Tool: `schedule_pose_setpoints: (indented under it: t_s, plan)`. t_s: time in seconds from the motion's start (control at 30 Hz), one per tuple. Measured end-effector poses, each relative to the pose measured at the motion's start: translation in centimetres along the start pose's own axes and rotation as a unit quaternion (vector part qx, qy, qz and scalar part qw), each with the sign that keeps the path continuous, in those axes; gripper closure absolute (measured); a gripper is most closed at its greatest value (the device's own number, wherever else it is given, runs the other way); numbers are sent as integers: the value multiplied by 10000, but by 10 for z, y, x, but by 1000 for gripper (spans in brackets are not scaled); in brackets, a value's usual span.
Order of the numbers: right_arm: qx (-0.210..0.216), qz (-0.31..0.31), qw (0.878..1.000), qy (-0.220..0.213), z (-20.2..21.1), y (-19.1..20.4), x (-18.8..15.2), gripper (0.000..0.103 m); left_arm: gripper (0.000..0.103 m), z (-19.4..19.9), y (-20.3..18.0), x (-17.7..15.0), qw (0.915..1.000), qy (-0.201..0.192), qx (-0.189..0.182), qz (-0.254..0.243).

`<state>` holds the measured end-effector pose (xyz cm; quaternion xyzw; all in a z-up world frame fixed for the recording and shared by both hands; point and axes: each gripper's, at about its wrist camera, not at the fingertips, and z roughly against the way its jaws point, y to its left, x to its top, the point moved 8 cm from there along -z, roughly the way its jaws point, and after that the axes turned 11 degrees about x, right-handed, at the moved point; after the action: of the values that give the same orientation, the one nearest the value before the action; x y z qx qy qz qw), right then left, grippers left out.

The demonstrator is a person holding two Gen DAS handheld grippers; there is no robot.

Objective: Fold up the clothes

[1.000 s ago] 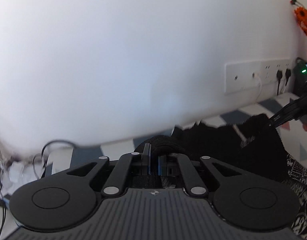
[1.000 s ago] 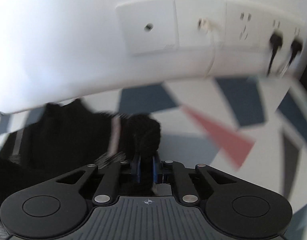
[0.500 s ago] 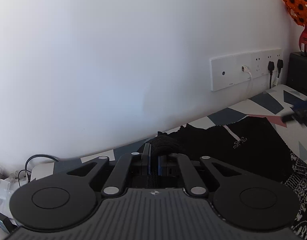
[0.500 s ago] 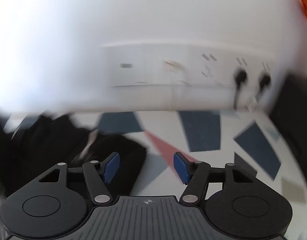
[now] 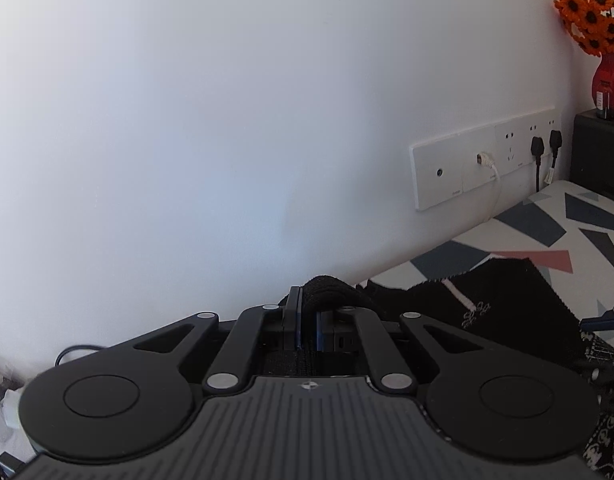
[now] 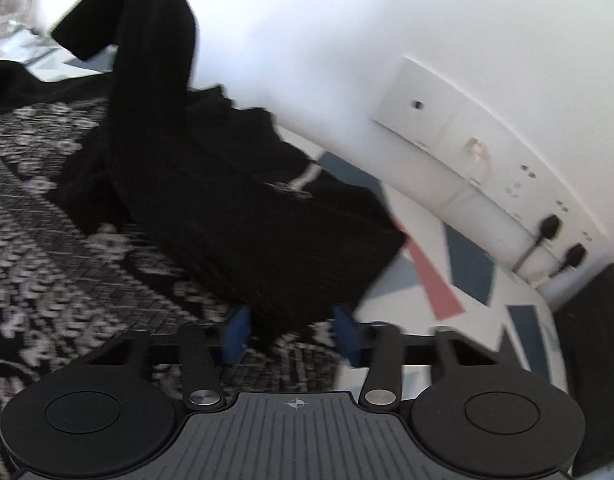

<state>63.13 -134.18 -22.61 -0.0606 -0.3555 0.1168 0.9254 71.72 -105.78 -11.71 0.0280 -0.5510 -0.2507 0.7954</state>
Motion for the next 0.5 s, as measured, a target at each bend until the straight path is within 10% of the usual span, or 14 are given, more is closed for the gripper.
schedule_pose_setpoints:
  t_s: [0.23,0.5]
  plan:
    - [-547,-1338,9894,-150,12,-59,-13,86,96,11,-32,-1,9949,-550,79,-841]
    - [41,-1118,9937,-80,26,-49,-26,72,96,6,-34,-63,9848,41,57,-1735]
